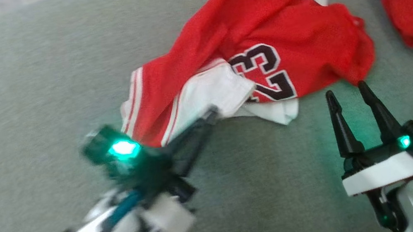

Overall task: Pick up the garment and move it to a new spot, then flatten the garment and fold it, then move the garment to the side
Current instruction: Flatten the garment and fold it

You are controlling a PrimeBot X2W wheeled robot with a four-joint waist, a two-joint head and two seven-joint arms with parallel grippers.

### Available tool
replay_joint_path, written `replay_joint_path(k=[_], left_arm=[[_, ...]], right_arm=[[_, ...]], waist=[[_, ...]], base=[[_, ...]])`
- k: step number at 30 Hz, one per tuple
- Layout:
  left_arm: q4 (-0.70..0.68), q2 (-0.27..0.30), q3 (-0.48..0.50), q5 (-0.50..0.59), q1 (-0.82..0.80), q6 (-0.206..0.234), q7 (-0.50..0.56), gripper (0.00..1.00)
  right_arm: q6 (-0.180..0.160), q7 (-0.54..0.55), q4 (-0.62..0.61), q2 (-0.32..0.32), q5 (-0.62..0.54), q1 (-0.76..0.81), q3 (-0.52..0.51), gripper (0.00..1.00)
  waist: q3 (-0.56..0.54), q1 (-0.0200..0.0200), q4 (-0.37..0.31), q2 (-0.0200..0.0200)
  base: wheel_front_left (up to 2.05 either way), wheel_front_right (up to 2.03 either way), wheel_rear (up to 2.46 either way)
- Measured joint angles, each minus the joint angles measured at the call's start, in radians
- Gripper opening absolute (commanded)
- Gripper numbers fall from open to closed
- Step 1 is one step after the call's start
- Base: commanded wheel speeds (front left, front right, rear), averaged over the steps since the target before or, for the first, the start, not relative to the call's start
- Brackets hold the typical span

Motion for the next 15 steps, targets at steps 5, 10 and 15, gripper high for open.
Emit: replay_joint_path(k=[5, 10, 15], left_arm=[[-0.219, 0.183, 0.100, 0.005, 0.036, 0.111, 0.002, 0.00], [-0.311, 0.307, 0.173, 0.000, 0.073, 0.187, 0.002, 0.00], [-0.358, 0.401, 0.232, -0.032, 0.115, 0.239, 0.000, 0.00]], right_arm=[[0.000, 0.000, -0.025, -0.021, -0.001, 0.013, -0.027, 1.00], [0.000, 0.000, -0.056, -0.067, 0.000, 0.014, -0.050, 1.00], [0.000, 0.000, -0.090, -0.128, 0.030, 0.003, -0.076, 1.00]], waist=[[-0.019, 0.0000, 0.061, 0.0000], [-0.024, 0.0000, 0.113, 0.0000], [-0.009, 0.0000, 0.150, 0.0000]], base=[[0.00, 0.00, 0.00], [0.00, 0.00, 0.00], [0.00, 0.00, 0.00]])
